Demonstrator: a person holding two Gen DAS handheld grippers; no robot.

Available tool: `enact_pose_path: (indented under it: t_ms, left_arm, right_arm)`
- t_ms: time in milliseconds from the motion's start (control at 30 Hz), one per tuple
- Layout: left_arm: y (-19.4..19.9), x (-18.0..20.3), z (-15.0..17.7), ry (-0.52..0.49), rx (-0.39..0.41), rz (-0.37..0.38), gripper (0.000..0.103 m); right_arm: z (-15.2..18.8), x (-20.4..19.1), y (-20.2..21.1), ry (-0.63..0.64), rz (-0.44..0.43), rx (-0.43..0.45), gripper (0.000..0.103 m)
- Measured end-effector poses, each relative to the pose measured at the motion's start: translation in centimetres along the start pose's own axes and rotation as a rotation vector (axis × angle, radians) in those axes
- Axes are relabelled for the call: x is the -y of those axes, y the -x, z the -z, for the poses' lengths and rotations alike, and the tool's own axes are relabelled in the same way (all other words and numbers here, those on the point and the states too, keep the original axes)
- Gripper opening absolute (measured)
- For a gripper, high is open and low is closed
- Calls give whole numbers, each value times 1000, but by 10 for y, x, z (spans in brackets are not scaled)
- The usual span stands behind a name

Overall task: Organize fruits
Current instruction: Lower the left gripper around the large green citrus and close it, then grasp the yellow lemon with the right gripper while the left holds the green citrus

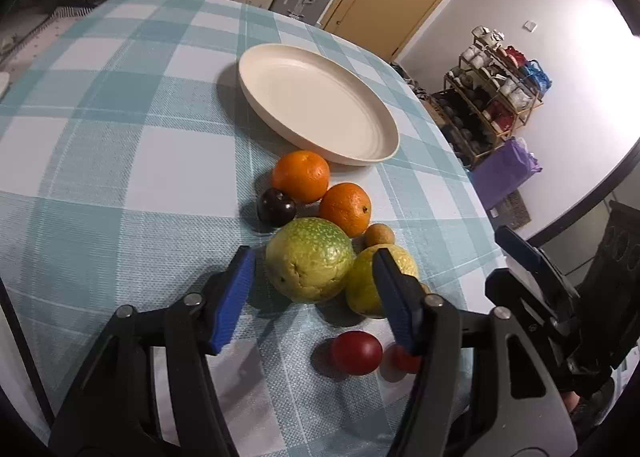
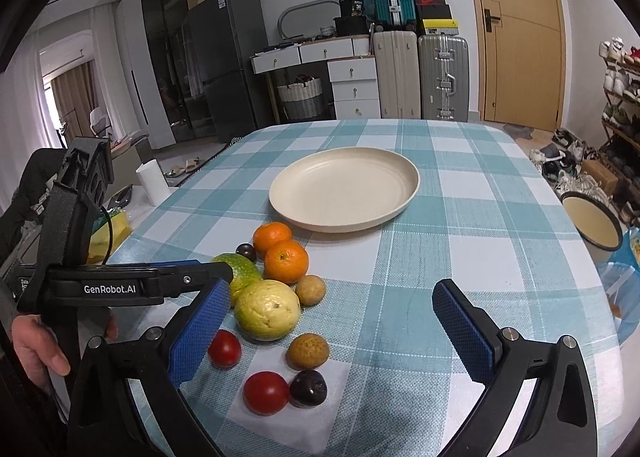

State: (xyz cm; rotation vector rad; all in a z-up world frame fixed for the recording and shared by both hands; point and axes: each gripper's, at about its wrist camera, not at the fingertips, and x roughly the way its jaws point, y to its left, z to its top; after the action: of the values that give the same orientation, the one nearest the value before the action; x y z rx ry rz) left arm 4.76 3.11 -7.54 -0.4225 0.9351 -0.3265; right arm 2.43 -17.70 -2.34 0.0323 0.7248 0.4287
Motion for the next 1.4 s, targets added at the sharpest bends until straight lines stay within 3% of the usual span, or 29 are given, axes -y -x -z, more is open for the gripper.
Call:
enact_pose_path:
  t_ms: [200,433,767,1400]
  left_arm:
    - [-11,-7,1,29,-28,36,46]
    - [-20,-18,-4,76,-46,105,45]
    - [-23,-20,-9,55,-56,135,44]
    - [-1,-25,1,19,1,123,44]
  right_arm:
    - [0,1,-6,-2,-16,-4,103]
    - [0,6,-16,-16,-28,-23,103]
    - [-5,17,-29,-45,-119,-62,103]
    - [4,-9,-52,-25,-229,-164,103]
